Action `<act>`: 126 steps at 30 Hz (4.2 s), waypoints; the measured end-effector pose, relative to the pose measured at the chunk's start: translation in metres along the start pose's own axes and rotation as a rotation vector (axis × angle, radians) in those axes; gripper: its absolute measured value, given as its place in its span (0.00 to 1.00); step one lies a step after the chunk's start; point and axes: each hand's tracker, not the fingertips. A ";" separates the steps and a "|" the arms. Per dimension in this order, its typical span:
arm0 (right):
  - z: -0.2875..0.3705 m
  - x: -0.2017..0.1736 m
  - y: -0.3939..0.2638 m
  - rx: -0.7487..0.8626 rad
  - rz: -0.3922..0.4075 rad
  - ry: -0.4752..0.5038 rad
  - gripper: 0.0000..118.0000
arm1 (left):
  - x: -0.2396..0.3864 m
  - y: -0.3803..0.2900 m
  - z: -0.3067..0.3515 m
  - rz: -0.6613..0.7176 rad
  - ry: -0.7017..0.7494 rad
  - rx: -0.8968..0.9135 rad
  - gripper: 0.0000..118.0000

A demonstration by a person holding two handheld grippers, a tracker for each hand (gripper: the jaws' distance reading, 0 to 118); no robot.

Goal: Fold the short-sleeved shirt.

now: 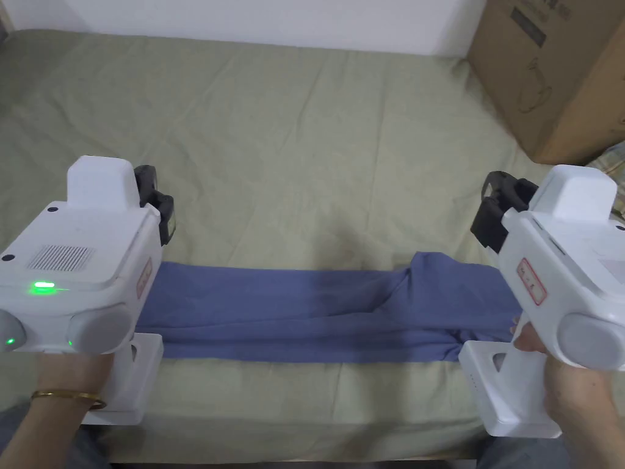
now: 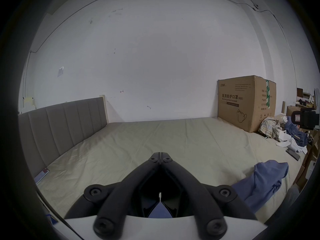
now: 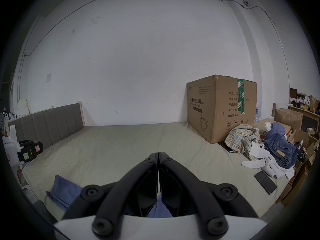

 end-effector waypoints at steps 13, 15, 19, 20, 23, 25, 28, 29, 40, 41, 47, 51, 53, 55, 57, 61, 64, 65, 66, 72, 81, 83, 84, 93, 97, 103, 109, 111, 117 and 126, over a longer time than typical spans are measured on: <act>-0.004 -0.016 -0.001 -0.059 0.036 0.021 0.00 | -0.122 -0.004 -0.057 0.362 -0.287 -0.460 1.00; -0.006 -0.018 -0.002 -0.069 0.033 0.016 0.00 | -0.146 -0.020 -0.065 0.423 -0.328 -0.505 1.00; -0.011 -0.021 -0.005 -0.095 0.026 0.008 0.00 | -0.187 -0.064 -0.081 0.632 -0.362 -0.683 1.00; -0.012 -0.022 -0.005 -0.103 0.027 0.005 0.00 | -0.191 -0.074 -0.082 0.663 -0.354 -0.712 1.00; -0.016 -0.026 -0.005 -0.121 0.042 -0.003 0.00 | -0.199 -0.102 -0.087 0.740 -0.360 -0.787 1.00; -0.018 -0.029 -0.005 -0.128 0.048 -0.008 0.00 | -0.198 -0.115 -0.089 0.792 -0.363 -0.822 1.00; -0.022 -0.031 -0.005 -0.143 0.054 -0.018 0.00 | -0.200 -0.133 -0.099 0.827 -0.361 -0.855 0.96; -0.023 -0.032 -0.005 -0.149 0.054 -0.022 0.00 | -0.199 -0.137 -0.103 0.836 -0.370 -0.875 0.95; -0.031 -0.037 -0.011 -0.183 0.070 -0.015 0.00 | -0.191 -0.147 -0.120 0.893 -0.464 -0.900 0.52; -0.031 -0.037 -0.011 -0.185 0.073 -0.015 0.00 | -0.192 -0.152 -0.123 0.888 -0.472 -0.903 0.47; -0.029 -0.034 -0.011 -0.193 0.074 -0.017 0.00 | -0.169 -0.139 -0.124 0.802 -0.321 -0.946 0.06; -0.028 -0.027 -0.008 -0.187 0.067 -0.015 0.00 | -0.145 -0.104 -0.112 0.653 -0.226 -0.938 0.05; -0.026 -0.024 -0.007 -0.177 0.059 -0.015 0.00 | -0.133 -0.077 -0.100 0.576 -0.225 -0.884 0.05; -0.023 -0.020 -0.005 -0.164 0.054 -0.012 0.00 | -0.124 -0.050 -0.088 0.562 -0.242 -0.833 0.05; -0.020 -0.015 -0.004 -0.153 0.052 -0.011 0.00 | -0.114 -0.023 -0.073 0.570 -0.313 -0.779 0.05; -0.013 -0.004 -0.007 -0.139 0.026 -0.009 0.00 | -0.079 0.023 -0.058 0.567 -0.471 -0.717 0.05; -0.006 0.006 -0.011 -0.133 0.004 -0.016 0.00 | -0.043 0.038 -0.063 0.557 -0.574 -0.720 0.05; -0.003 0.010 -0.012 -0.132 -0.007 -0.020 0.00 | -0.028 0.039 -0.069 0.547 -0.605 -0.724 0.05; 0.000 0.014 -0.012 -0.131 -0.015 -0.022 0.00 | -0.014 0.041 -0.074 0.538 -0.607 -0.741 0.05; 0.022 0.039 -0.016 -0.127 -0.031 -0.080 0.00 | 0.082 0.012 -0.115 0.491 -0.629 -0.883 0.05; 0.049 0.073 -0.021 -0.136 -0.050 -0.177 0.00 | 0.195 -0.079 -0.144 0.313 -0.431 -1.045 0.23; 0.051 0.076 -0.022 -0.141 -0.047 -0.189 0.00 | 0.206 -0.090 -0.142 0.285 -0.438 -1.049 0.45; 0.052 0.077 -0.023 -0.142 -0.048 -0.193 0.00 | 0.207 -0.088 -0.141 0.284 -0.463 -1.031 0.57; 0.045 0.071 -0.022 -0.150 -0.050 -0.174 0.00 | 0.160 0.003 -0.106 0.333 -0.590 -0.641 0.62; 0.041 0.062 -0.021 -0.150 -0.038 -0.142 0.00 | 0.158 0.002 -0.087 0.083 -0.455 -0.545 0.15; 0.043 0.060 -0.022 -0.149 -0.031 -0.120 0.00 | 0.184 -0.066 -0.082 0.117 -0.507 -0.773 0.00; 0.048 0.069 -0.022 -0.153 -0.027 -0.144 0.00 | 0.231 -0.106 -0.063 -0.015 -0.569 -0.792 0.00; 0.050 0.072 -0.025 -0.162 -0.029 -0.154 0.00 | 0.240 -0.111 -0.060 -0.091 -0.533 -0.767 0.00; 0.049 0.072 -0.029 -0.176 -0.032 -0.155 0.00 | 0.222 -0.085 -0.067 0.024 -0.594 -0.752 0.00; 0.037 0.057 -0.018 -0.146 -0.011 -0.111 0.00 | 0.105 -0.017 -0.088 0.292 -0.503 -0.558 0.71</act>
